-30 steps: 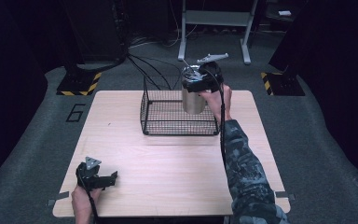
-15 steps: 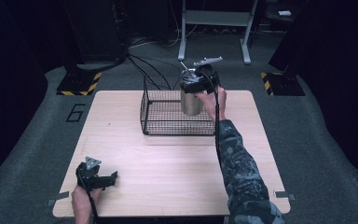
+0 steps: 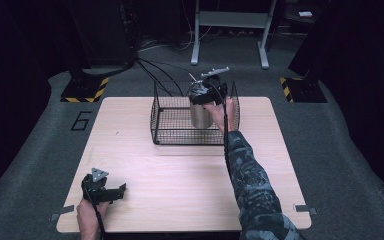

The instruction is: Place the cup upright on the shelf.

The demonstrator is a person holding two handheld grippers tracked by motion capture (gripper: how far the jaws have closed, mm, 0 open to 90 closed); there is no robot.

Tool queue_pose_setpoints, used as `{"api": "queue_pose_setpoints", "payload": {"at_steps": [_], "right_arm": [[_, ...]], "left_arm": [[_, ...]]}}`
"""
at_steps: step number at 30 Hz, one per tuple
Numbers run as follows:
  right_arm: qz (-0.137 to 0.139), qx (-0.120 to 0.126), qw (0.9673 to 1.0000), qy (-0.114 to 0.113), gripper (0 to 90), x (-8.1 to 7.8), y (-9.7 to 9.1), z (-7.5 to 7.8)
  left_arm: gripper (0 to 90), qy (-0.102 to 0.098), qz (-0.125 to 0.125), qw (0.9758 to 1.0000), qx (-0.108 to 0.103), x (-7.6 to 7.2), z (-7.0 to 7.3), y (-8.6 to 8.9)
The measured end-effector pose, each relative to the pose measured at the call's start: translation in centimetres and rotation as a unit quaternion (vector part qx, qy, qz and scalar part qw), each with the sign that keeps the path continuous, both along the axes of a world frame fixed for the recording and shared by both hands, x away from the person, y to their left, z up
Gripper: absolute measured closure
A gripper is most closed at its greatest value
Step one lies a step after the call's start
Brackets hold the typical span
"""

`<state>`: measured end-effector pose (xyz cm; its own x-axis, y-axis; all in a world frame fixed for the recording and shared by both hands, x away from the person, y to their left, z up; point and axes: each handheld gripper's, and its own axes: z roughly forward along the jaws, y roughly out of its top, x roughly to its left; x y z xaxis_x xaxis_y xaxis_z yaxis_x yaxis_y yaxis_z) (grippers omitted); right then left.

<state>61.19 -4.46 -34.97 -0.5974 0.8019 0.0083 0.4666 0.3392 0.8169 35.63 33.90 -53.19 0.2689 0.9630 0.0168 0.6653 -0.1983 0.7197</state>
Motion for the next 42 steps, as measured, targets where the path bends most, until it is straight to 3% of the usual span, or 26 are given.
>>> {"api": "queue_pose_setpoints", "payload": {"at_steps": [11,42], "right_arm": [[-0.012,0.006,0.9998,0.015,3.5,0.9,0.4,-1.9],[-0.019,-0.003,0.9995,0.025,3.5,2.2,1.7,-3.9]], "left_arm": [[0.4,-0.001,-0.002,1.0,0.003,0.0,0.0,0.0],[0.5,-0.001,-0.002,1.0,0.004,0.0,0.0,0.1]]}}
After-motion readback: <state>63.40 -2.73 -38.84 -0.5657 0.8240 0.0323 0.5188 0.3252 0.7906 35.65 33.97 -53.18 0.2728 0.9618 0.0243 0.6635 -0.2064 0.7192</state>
